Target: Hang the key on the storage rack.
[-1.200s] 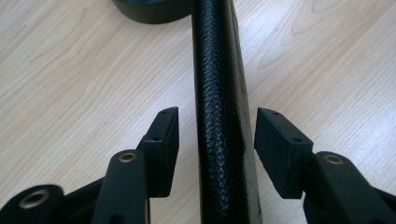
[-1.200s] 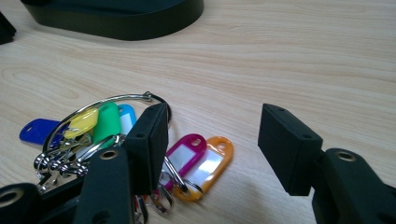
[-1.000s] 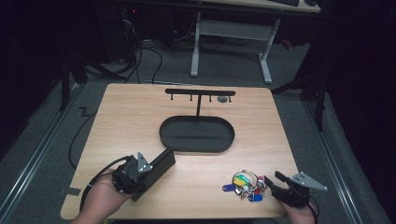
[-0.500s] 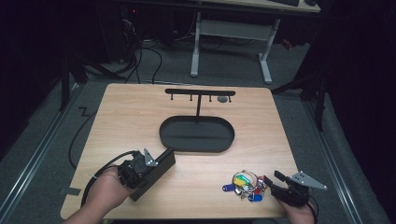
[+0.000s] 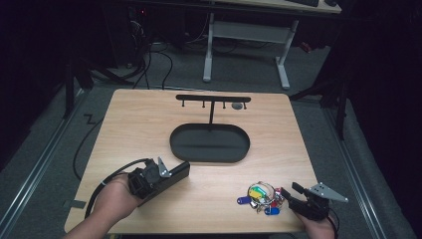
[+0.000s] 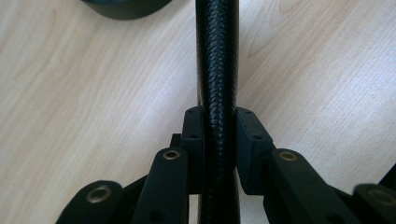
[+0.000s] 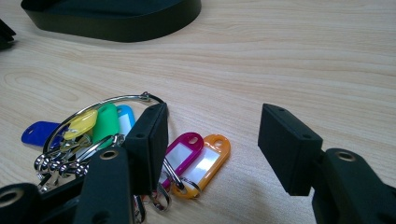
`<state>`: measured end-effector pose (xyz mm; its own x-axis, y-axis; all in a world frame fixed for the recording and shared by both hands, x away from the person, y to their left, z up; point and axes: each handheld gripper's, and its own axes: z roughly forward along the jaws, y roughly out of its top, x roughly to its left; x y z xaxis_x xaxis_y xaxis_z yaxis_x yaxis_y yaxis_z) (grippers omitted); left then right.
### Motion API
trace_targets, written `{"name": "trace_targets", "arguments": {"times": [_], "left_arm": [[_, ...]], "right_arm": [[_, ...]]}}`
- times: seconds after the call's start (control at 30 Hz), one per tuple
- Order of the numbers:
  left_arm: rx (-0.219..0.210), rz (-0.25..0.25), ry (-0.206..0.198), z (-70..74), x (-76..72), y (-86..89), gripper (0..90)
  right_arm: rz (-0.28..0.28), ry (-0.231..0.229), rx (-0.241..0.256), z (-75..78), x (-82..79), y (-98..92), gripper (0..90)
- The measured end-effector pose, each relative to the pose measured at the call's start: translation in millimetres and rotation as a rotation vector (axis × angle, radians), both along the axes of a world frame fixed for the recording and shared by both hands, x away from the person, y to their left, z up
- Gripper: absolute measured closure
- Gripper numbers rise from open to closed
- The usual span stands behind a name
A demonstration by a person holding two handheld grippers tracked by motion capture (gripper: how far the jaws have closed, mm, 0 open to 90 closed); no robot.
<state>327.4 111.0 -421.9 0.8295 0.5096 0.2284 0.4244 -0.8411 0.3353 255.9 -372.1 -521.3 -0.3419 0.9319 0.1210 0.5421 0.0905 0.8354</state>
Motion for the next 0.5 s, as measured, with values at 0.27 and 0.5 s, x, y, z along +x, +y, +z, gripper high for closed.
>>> {"name": "trace_targets", "arguments": {"times": [0.27, 0.5], "left_arm": [[0.004, -0.010, -0.042, 17.9, 5.8, -1.3, 75.7], [0.014, -0.070, -0.121, 31.6, 8.1, -9.6, 75.6]], "right_arm": [[-0.004, 0.000, 0.002, -0.4, -0.1, -0.8, 43.3], [-0.003, 0.003, 0.006, -0.3, -0.1, -1.1, 43.3]]}}
